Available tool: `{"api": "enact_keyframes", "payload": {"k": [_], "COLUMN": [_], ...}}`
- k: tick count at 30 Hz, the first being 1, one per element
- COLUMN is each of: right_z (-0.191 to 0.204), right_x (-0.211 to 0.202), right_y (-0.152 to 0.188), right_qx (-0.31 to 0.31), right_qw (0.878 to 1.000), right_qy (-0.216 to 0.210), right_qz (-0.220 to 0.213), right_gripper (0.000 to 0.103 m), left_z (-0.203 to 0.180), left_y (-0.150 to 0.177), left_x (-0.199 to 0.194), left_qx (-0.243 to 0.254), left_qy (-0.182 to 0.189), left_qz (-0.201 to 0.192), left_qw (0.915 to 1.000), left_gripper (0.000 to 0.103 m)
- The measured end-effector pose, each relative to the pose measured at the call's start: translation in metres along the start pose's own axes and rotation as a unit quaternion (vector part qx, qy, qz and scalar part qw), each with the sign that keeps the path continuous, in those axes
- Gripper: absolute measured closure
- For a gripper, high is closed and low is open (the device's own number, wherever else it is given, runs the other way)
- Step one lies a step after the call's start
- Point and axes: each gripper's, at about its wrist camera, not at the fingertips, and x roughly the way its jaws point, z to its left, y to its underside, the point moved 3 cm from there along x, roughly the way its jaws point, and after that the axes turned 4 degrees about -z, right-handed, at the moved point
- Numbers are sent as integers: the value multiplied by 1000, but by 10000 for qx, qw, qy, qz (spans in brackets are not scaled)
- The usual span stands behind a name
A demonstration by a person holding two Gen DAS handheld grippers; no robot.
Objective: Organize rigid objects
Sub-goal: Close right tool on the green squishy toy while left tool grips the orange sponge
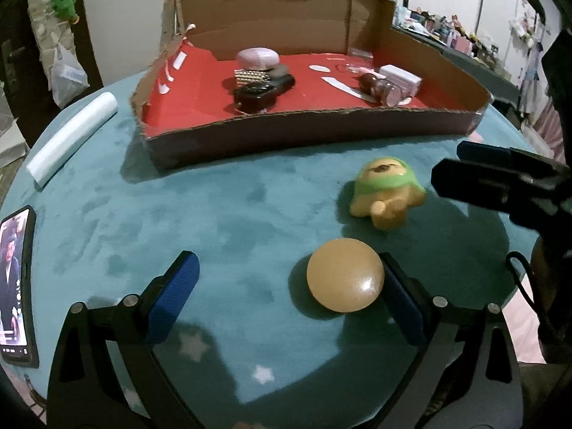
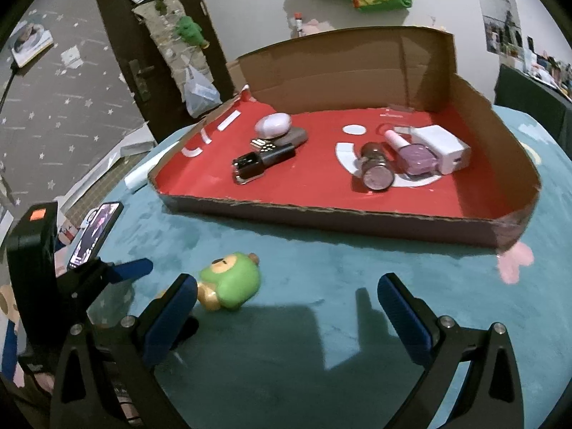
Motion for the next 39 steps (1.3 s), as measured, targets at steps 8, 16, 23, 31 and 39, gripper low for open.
{"api": "enact_keyframes", "payload": {"k": [8,16,23,31,39], "right_z": [25,27,38,29,21], "right_x": [12,31,33,19,-1], "right_y": [-4,3,5,-2,-15], "right_qx": [-281,-78,-294,-122,-29], "right_qw": [9993,9982,9971,9983,9988], "right_qy": [-261,-484,-578,-540,-485], "right_qz": [20,358,395,194,-109], "right_gripper": [10,38,56,56,56], "left_z": [-5,-16,-28,-24,-12], "left_y": [0,1,0,-8,-19], "left_x": [-2,-8,-10,-17,-20], "left_qx": [54,186,382,309,109], "left_qy": [10,280,390,409,416], "left_qz": [-127,-250,-286,-440,-500], "left_qw": [9999,9991,9981,9977,9978], "left_gripper": [17,49,67,67,67]}}
